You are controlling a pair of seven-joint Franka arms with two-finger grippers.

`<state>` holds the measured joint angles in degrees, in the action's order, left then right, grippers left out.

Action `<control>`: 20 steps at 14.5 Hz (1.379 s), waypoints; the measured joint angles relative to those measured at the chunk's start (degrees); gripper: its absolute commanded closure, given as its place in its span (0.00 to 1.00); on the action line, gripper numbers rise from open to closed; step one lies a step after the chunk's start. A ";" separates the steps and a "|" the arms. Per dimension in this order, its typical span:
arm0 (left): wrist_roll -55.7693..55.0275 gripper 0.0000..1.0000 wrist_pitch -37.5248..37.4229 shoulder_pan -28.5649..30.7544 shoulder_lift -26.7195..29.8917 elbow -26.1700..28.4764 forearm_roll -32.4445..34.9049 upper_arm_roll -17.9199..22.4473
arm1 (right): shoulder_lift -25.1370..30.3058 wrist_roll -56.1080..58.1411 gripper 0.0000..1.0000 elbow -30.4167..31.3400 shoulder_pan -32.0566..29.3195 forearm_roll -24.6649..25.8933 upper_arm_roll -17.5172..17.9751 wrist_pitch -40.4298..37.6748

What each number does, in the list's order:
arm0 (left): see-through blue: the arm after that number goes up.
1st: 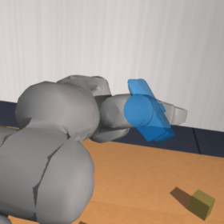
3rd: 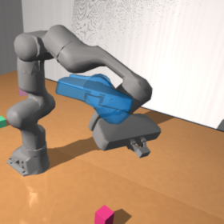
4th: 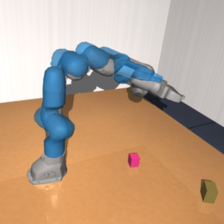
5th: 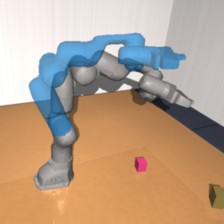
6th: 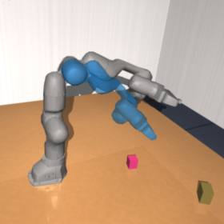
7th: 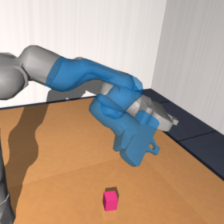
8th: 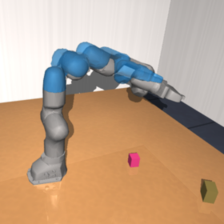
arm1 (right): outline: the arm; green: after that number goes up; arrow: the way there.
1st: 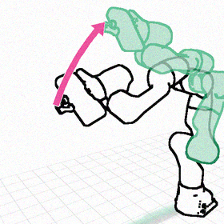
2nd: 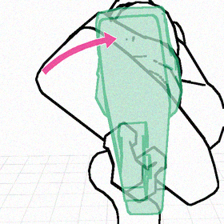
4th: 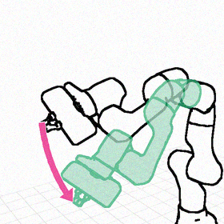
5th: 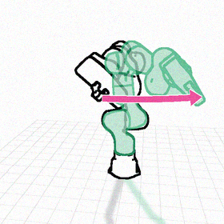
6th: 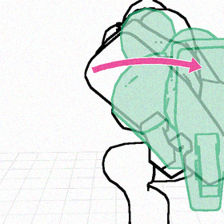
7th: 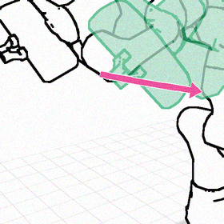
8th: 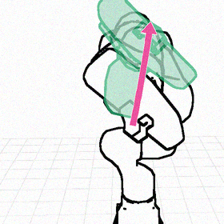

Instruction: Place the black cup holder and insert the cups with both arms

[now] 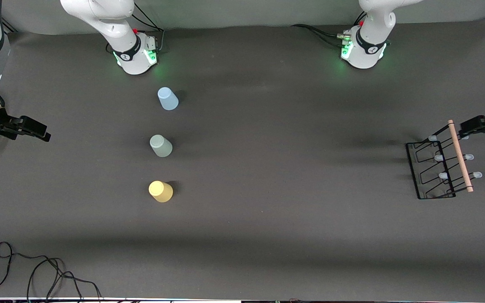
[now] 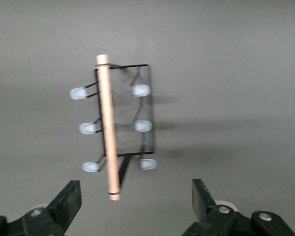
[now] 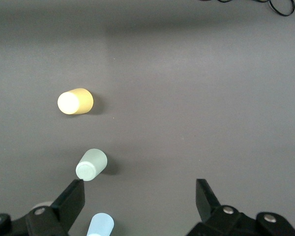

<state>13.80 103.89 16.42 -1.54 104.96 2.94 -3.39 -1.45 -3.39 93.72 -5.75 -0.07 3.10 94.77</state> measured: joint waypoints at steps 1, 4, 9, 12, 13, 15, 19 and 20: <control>1.80 0.00 1.22 1.81 -0.01 0.89 0.00 0.06 | -0.04 0.00 0.00 0.00 0.00 0.00 0.01 -0.06; 6.22 0.00 3.71 4.54 -0.14 2.03 0.00 0.07 | -0.14 0.00 0.00 0.01 0.01 0.00 0.03 -0.19; 7.55 0.00 9.22 6.01 -1.44 5.51 -0.09 0.06 | -0.16 -0.35 0.00 1.16 1.10 0.00 0.22 -0.56; 7.45 0.00 18.04 6.02 -1.96 12.17 -1.39 0.00 | -0.16 -5.89 0.00 1.78 3.14 -0.04 0.34 -0.56; 7.45 0.00 20.71 6.02 -2.16 14.32 -1.85 -0.01 | -0.16 -8.80 0.00 2.05 4.54 -0.04 0.38 -0.55; 7.43 0.00 24.76 6.04 -2.78 17.06 -2.12 -0.03 | -0.18 -15.12 0.00 3.36 8.11 -0.05 0.49 -0.20; 7.43 0.00 29.52 6.12 -5.65 17.74 -2.17 -0.07 | -0.25 -23.31 0.00 8.66 14.94 -0.05 0.64 4.43; 7.43 0.00 29.74 6.13 -6.19 17.74 -2.17 -0.08 | -0.25 -24.39 0.00 10.46 16.21 -0.05 0.67 6.10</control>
<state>21.23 133.63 22.55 -7.73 122.69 0.77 -3.48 -1.70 -27.78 104.18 10.46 -0.11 3.76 100.86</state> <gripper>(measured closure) 0.000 0.000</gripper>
